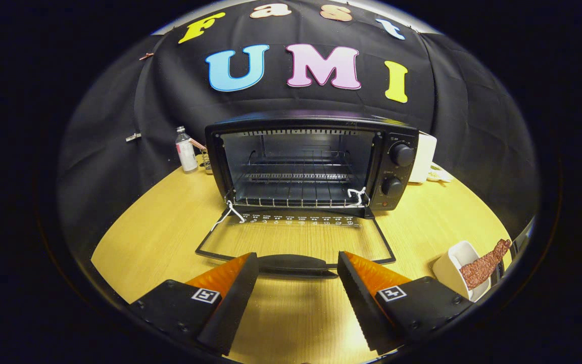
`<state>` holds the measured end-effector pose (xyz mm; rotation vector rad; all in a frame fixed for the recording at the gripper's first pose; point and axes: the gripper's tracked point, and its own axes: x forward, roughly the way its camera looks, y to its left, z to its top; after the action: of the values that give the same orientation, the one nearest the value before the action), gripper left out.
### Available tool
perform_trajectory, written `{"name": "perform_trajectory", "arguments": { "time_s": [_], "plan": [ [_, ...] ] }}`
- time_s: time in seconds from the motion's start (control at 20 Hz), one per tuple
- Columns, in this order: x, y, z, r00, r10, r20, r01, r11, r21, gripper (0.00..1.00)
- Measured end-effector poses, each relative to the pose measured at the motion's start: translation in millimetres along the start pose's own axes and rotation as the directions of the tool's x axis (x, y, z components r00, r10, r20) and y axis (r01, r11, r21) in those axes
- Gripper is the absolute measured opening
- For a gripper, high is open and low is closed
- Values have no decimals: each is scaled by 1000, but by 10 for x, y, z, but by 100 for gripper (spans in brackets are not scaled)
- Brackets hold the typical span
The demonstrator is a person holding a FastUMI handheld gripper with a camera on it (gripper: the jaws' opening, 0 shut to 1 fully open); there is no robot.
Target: Open the toaster oven, put the food inside, and close the toaster oven door.
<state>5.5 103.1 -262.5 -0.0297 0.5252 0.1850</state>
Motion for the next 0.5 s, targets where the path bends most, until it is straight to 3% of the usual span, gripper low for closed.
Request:
{"name": "perform_trajectory", "arguments": {
  "time_s": [0.3,0.5],
  "plan": [
    [-520,-342,508,997,17,76,-14,999,-43,97],
    [-865,-931,794,995,-27,99,35,997,-76,96]
  ]
}}
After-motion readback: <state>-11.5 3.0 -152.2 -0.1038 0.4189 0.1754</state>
